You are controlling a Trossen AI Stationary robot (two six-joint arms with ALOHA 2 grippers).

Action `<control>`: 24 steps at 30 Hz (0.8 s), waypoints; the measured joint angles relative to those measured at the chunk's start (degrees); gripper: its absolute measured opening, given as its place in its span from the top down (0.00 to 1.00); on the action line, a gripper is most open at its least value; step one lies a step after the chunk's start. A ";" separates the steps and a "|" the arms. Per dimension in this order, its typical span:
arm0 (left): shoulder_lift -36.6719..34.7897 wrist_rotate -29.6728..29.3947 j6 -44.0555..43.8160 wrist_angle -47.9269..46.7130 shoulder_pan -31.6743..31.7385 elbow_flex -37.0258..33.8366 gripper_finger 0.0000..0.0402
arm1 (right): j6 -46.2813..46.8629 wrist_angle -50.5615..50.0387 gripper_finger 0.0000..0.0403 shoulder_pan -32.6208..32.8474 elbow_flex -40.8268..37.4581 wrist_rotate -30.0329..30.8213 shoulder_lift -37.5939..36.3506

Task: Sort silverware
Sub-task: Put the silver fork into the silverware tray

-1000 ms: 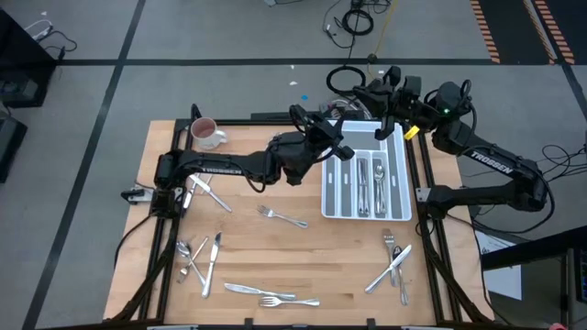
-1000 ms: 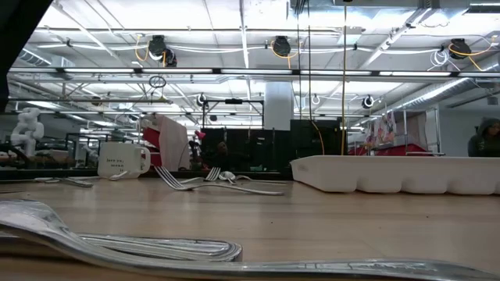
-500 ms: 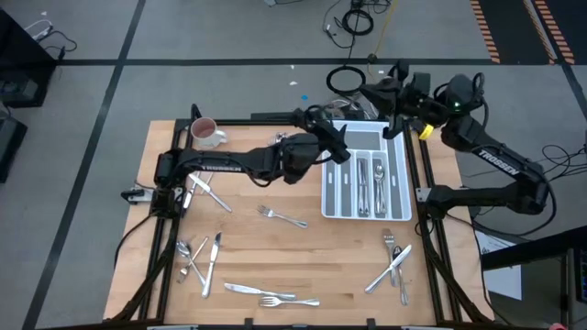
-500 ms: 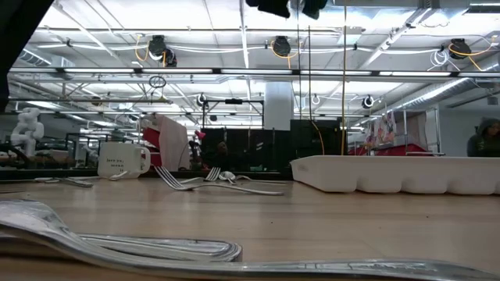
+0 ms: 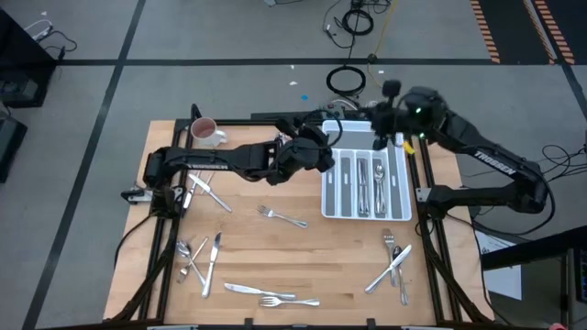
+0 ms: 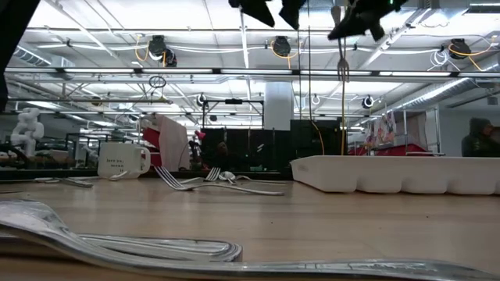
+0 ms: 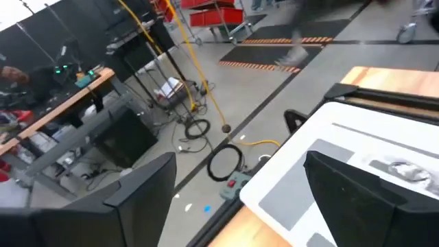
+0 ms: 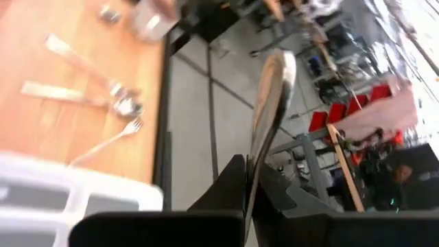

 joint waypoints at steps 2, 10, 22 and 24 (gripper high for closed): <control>-0.93 -1.47 -0.01 -0.47 0.04 0.04 0.22 | -4.51 1.19 1.00 2.01 -3.72 2.65 -0.02; -2.95 -7.47 -0.01 -5.22 0.28 0.04 0.27 | -19.81 15.25 1.00 11.60 -21.01 15.52 -0.77; -2.73 -9.32 -7.87 -13.35 0.32 -0.04 0.28 | -31.19 31.26 1.00 24.80 -37.94 14.45 -0.40; -2.73 -9.32 -8.65 -13.86 0.32 -0.02 0.28 | -29.34 31.70 1.00 25.74 -39.00 14.43 -0.16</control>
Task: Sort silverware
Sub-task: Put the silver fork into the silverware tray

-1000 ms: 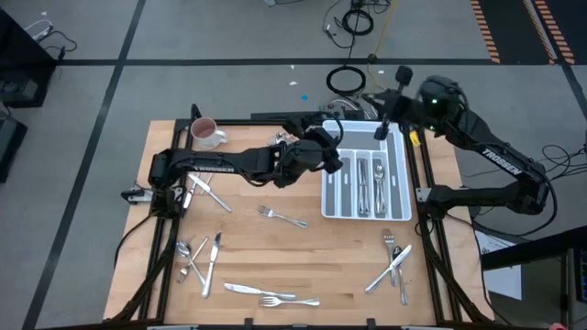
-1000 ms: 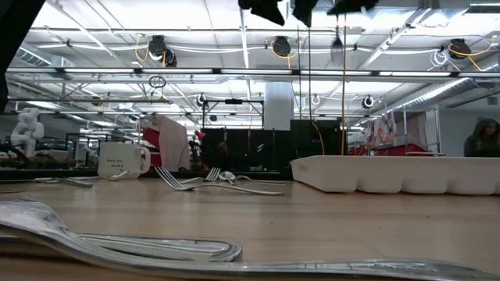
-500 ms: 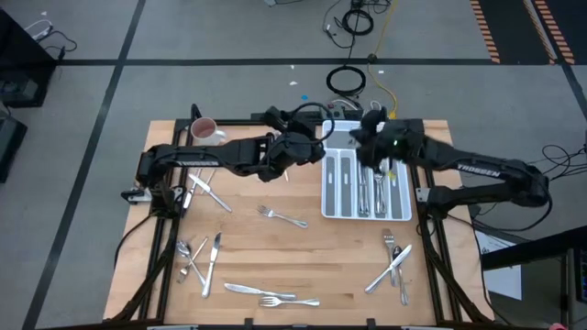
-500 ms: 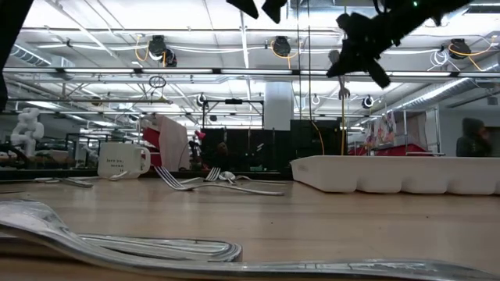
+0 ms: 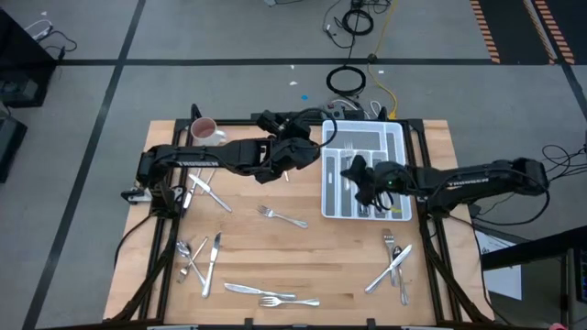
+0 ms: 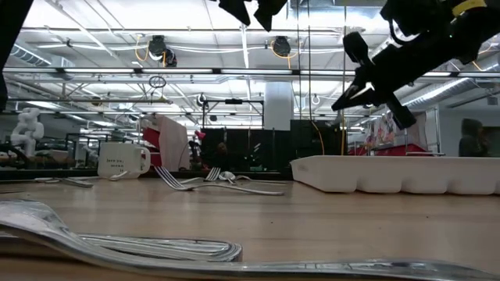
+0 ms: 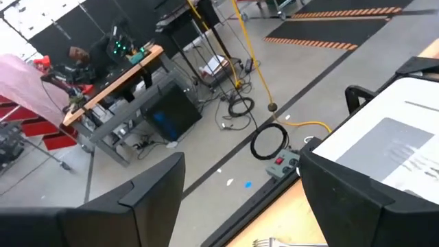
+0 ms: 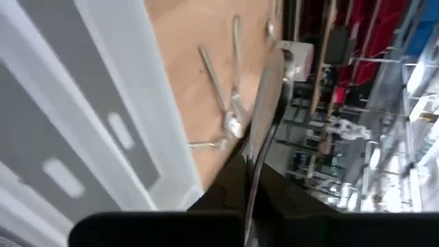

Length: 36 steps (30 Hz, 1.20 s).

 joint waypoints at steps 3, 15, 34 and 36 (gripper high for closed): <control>0.00 0.02 -0.43 -1.37 -0.02 0.00 0.28 | 4.43 -0.16 1.00 1.60 -0.92 -0.24 0.06; 0.00 0.04 -0.47 -1.93 -0.04 0.00 0.28 | 20.09 3.44 1.00 3.29 -1.09 -3.58 7.77; 0.00 0.09 -0.40 -2.24 -0.04 0.00 0.29 | 33.86 0.51 1.00 -1.92 -1.07 -7.08 13.87; 0.00 0.09 -0.38 -2.24 -0.04 0.00 0.29 | 33.82 -0.02 1.00 -1.95 -1.05 -7.85 13.86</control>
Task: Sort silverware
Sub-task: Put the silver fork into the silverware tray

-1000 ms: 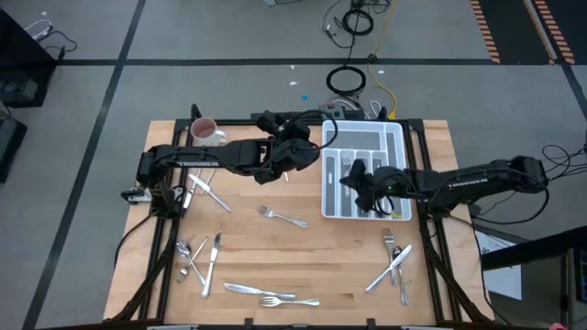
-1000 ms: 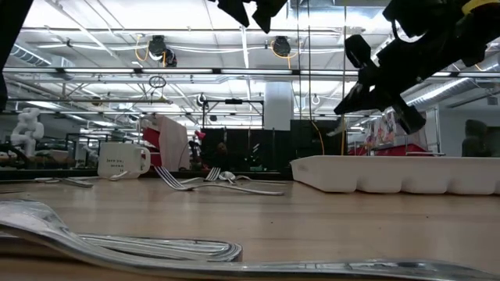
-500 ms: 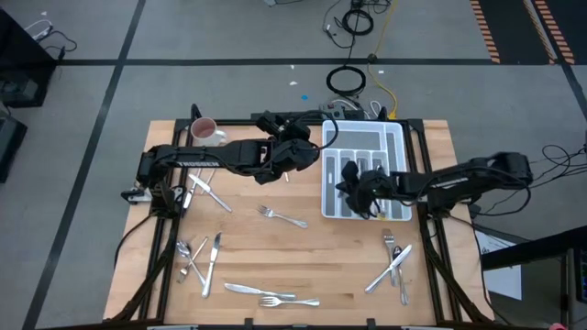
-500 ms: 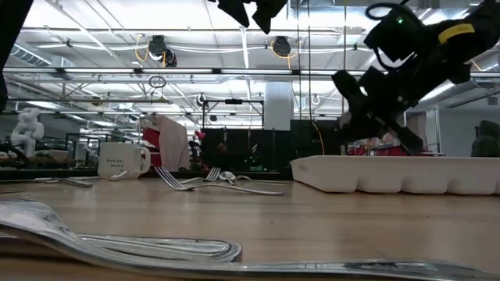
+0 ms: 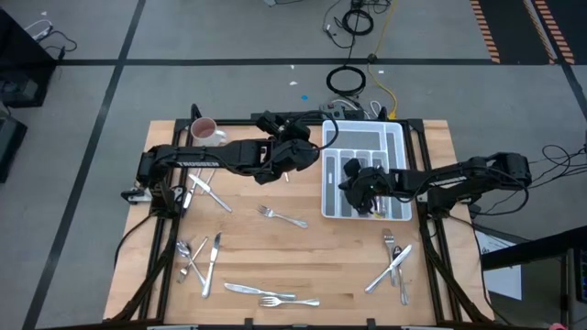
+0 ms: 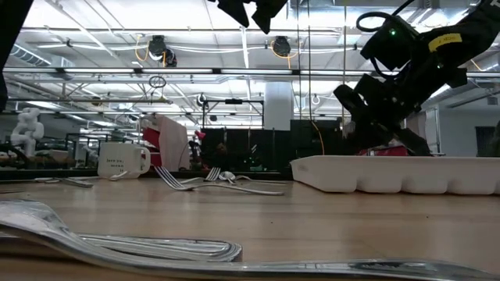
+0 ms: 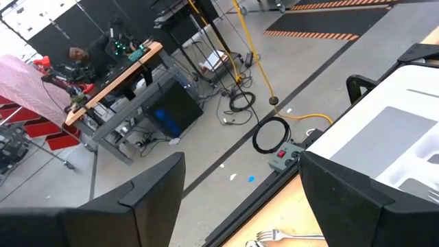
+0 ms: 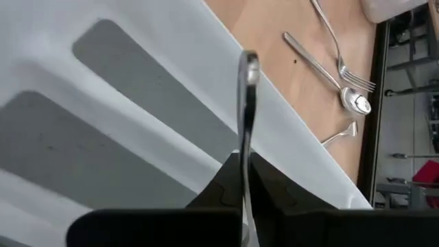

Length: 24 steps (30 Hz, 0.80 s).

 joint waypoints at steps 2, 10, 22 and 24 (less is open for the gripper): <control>0.00 0.01 0.00 -0.08 0.00 0.00 0.29 | 0.14 -0.21 0.99 0.00 0.02 -0.44 -0.01; 0.00 0.02 0.04 -0.13 0.00 0.00 0.29 | 4.62 -1.80 0.82 0.04 -0.09 -6.94 -0.08; 0.01 0.04 0.13 -0.34 0.00 0.00 0.28 | 10.15 -5.58 0.57 0.04 -0.09 -6.55 -0.45; 0.00 0.04 0.13 -0.90 0.00 0.00 0.28 | 11.88 -6.57 0.56 0.10 -0.09 -6.48 -1.03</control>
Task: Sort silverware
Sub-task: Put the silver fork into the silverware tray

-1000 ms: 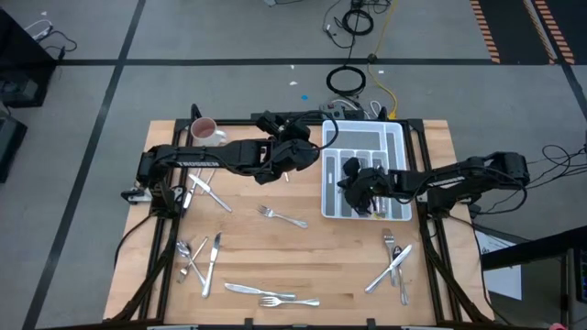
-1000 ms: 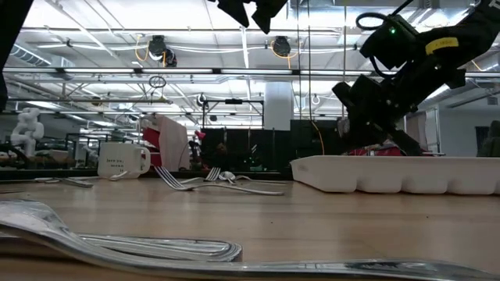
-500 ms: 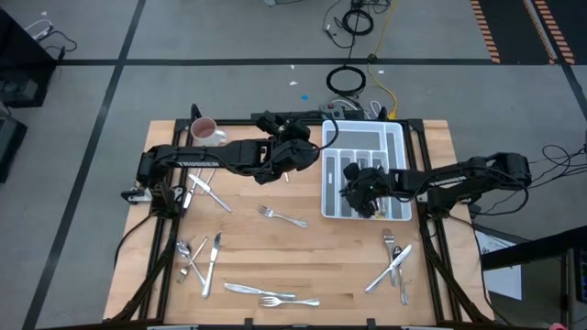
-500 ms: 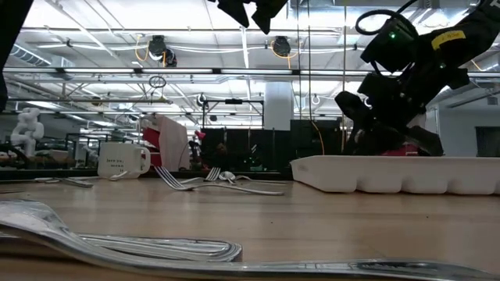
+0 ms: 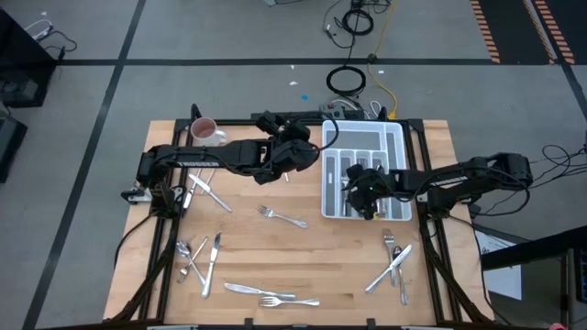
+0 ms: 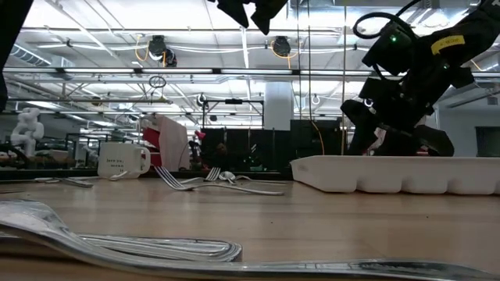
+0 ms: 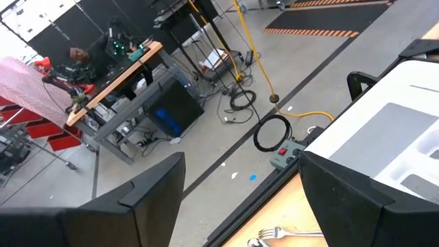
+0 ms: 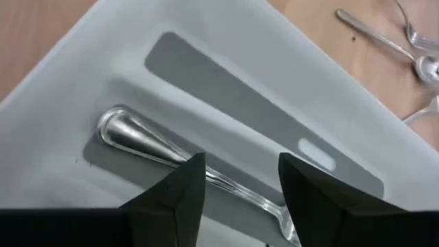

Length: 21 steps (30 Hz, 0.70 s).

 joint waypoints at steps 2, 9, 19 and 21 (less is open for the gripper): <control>0.02 0.00 0.00 -0.54 0.00 0.00 0.28 | 0.96 -0.34 0.56 0.05 0.00 0.11 -1.36; 0.02 7.32 -0.76 -0.52 0.90 0.00 0.28 | 3.59 -2.55 0.57 0.07 2.36 3.92 -11.46; 1.60 25.38 -35.43 -18.89 13.02 -2.06 0.28 | 20.07 -14.91 0.57 -1.16 19.22 30.01 -30.00; 1.72 31.43 -38.11 -24.28 16.49 -2.79 0.28 | 20.25 -18.60 0.57 -1.22 21.61 32.64 -33.00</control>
